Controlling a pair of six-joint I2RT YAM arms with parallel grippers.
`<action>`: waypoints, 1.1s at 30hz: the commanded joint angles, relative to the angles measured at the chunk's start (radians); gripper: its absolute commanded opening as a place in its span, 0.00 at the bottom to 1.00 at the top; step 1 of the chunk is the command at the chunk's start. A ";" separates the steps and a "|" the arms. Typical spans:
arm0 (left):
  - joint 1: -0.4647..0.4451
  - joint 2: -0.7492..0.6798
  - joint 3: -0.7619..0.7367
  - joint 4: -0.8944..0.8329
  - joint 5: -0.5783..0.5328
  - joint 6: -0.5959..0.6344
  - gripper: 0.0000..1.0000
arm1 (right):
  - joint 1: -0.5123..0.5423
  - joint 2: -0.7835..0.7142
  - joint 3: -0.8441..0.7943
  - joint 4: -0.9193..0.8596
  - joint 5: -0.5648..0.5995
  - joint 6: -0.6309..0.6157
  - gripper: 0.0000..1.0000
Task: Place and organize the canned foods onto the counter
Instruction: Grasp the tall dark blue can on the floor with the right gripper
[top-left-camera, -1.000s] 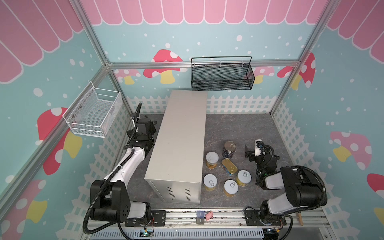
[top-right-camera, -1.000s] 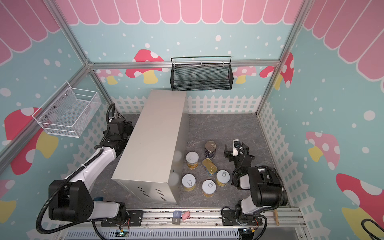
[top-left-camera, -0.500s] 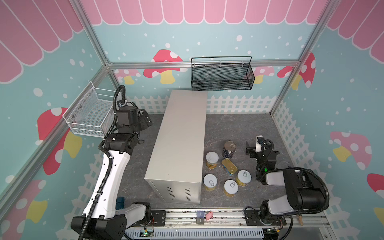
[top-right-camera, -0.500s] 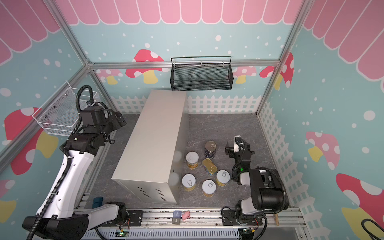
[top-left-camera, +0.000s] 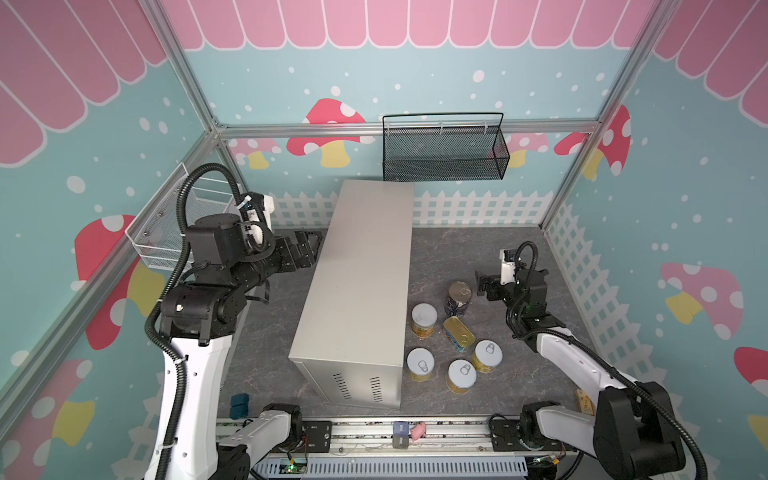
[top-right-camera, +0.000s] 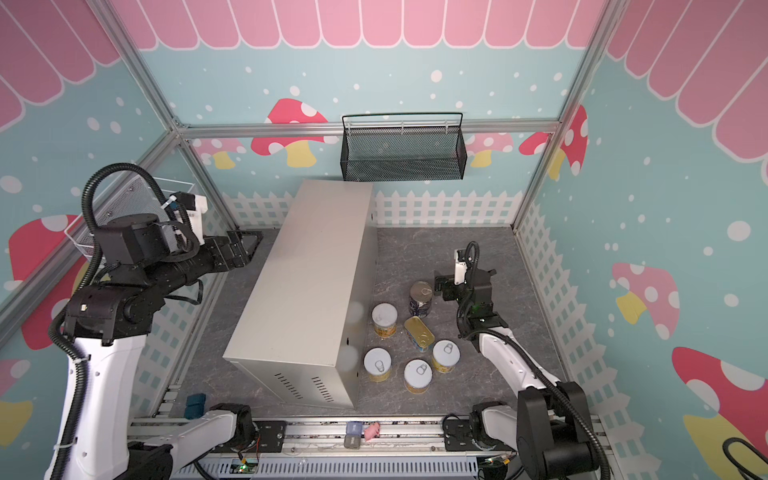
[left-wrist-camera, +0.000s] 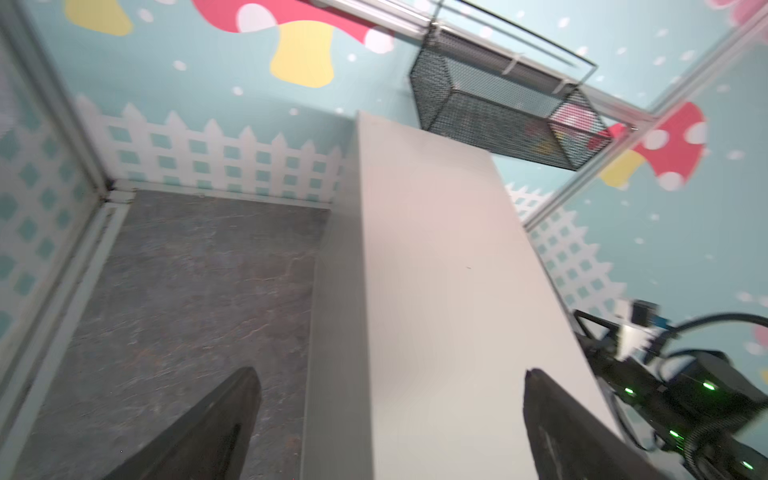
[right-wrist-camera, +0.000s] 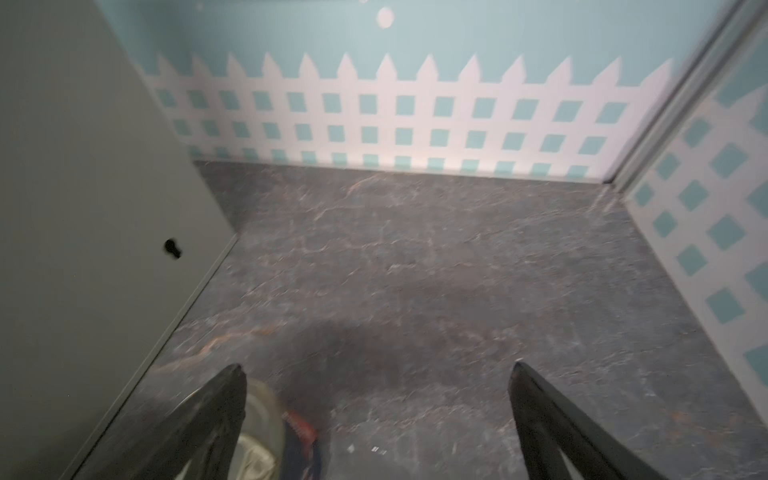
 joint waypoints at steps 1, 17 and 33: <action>-0.001 -0.029 0.034 -0.030 0.210 0.026 1.00 | 0.044 -0.034 0.008 -0.188 -0.037 0.041 1.00; -0.003 -0.138 -0.036 -0.071 0.300 0.055 1.00 | 0.192 0.100 0.046 -0.205 -0.042 0.066 0.99; -0.006 -0.164 -0.117 -0.071 0.294 0.063 1.00 | 0.206 0.278 0.075 -0.063 0.081 0.120 0.93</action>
